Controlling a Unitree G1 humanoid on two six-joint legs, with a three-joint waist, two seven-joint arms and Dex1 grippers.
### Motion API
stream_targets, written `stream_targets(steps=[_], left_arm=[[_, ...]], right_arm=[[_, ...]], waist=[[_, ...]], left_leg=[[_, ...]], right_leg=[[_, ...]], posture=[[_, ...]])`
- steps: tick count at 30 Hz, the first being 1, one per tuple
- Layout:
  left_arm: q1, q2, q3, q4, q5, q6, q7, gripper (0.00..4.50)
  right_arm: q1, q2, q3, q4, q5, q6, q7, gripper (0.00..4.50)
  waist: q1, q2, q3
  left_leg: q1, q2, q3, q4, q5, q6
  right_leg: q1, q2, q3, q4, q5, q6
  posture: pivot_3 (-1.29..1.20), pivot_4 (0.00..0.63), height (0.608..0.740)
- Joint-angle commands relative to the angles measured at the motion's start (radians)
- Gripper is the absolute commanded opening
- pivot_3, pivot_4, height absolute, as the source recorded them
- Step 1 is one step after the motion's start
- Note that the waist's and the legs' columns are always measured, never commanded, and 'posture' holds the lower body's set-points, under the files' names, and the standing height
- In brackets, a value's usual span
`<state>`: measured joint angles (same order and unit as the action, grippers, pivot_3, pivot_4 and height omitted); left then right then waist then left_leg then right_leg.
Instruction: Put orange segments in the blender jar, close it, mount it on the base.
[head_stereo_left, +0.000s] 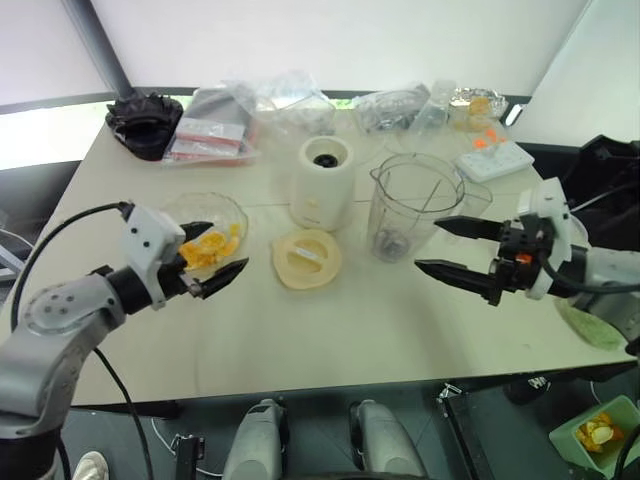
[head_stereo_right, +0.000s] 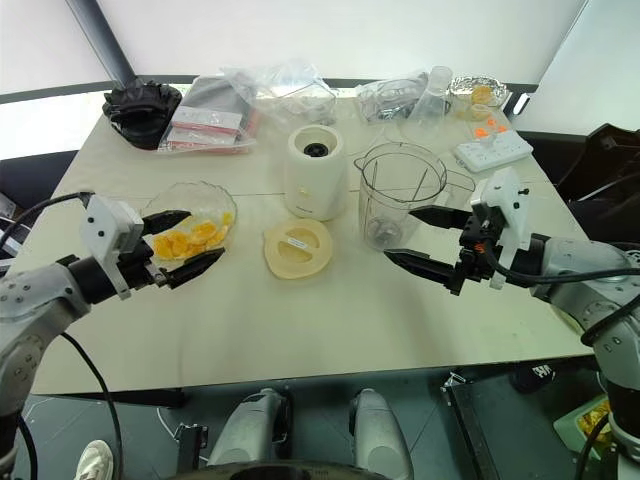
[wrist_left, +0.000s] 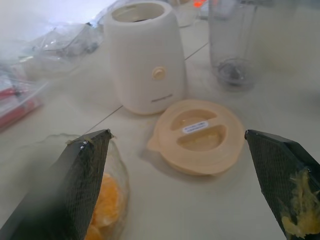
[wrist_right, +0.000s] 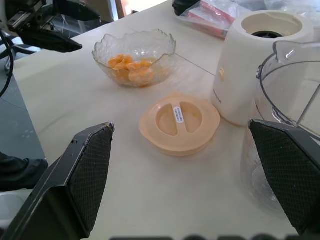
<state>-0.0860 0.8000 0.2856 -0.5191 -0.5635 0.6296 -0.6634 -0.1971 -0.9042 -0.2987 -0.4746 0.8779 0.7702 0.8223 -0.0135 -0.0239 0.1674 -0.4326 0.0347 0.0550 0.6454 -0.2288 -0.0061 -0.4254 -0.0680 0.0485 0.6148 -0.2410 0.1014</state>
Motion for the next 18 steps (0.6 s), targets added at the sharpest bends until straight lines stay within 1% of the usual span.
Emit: stream_targets(steps=[1, 2, 5, 8, 10, 14, 16, 18], left_arm=[[-0.127, 0.05, -0.001, 0.173, 0.058, 0.002, 0.006, 4.5], [-0.161, 0.057, -0.01, 0.221, 0.074, 0.003, 0.01, 4.5], [-0.301, 0.097, -0.13, 0.417, 0.177, 0.015, -0.014, 4.5], [-0.474, 0.094, -0.274, 0.603, 0.265, 0.053, -0.061, 4.5], [-0.578, 0.091, -0.363, 0.723, 0.322, 0.076, -0.109, 4.5], [-0.782, 0.045, -0.502, 0.991, 0.416, 0.055, -0.241, 4.5], [-0.856, 0.01, -0.54, 1.112, 0.447, 0.009, -0.31, 4.5], [-0.9, -0.012, -0.56, 1.191, 0.467, -0.02, -0.378, 4.5]], right_arm=[[-0.016, 0.023, -0.003, -0.038, 0.016, -0.006, -0.022, 4.48], [-0.019, 0.029, 0.002, -0.04, 0.015, -0.005, -0.027, 4.48], [-0.006, 0.047, 0.017, -0.051, -0.002, -0.018, -0.037, 4.48], [0.006, 0.062, 0.015, -0.065, -0.003, -0.021, -0.052, 4.48], [0.008, 0.068, 0.019, -0.071, -0.007, -0.022, -0.057, 4.48], [0.025, 0.074, 0.025, -0.092, -0.015, -0.029, -0.07, 4.48], [0.033, 0.078, 0.024, -0.107, -0.013, -0.028, -0.084, 4.48], [0.042, 0.08, 0.018, -0.12, -0.007, -0.025, -0.095, 4.48]], waist=[[0.001, 0.0, 0.0], [0.002, 0.0, 0.0], [0.002, 0.0, 0.0], [0.005, 0.0, 0.0], [0.004, 0.0, 0.0], [0.005, -0.001, 0.0], [0.005, -0.001, 0.0], [0.004, -0.001, 0.0]], left_leg=[[0.0, 0.0, 0.0, 0.0, 0.0, 0.0], [0.0, 0.0, 0.0, 0.0, 0.0, 0.0], [-0.001, 0.0, 0.0, 0.0, 0.0, 0.0], [-0.003, -0.001, 0.001, 0.001, 0.0, 0.001], [-0.009, -0.002, 0.0, 0.003, 0.001, 0.001], [-0.011, -0.004, 0.002, 0.004, 0.001, 0.002], [-0.011, -0.004, 0.002, 0.005, 0.001, 0.002], [-0.01, -0.004, 0.002, 0.005, 0.001, 0.002]], right_leg=[[0.0, 0.0, 0.0, 0.0, 0.0, 0.0], [0.0, 0.0, -0.001, 0.0, 0.0, 0.0], [-0.001, 0.001, -0.001, 0.0, 0.0, -0.001], [-0.002, 0.002, -0.001, 0.0, 0.0, 0.0], [-0.005, 0.003, -0.003, 0.0, 0.001, 0.0], [-0.006, 0.006, -0.004, 0.0, 0.001, 0.001], [-0.006, 0.007, -0.005, 0.001, 0.001, 0.001], [-0.006, 0.008, -0.005, 0.003, 0.001, 0.001]], posture=[[0.0, 0.15, 0.74], [0.0, 0.15, 0.74], [0.0, 0.15, 0.74], [0.0, 0.15, 0.74], [0.0, 0.15, 0.74], [0.0, 0.15, 0.74], [0.0, 0.15, 0.74], [0.0, 0.15, 0.74]])
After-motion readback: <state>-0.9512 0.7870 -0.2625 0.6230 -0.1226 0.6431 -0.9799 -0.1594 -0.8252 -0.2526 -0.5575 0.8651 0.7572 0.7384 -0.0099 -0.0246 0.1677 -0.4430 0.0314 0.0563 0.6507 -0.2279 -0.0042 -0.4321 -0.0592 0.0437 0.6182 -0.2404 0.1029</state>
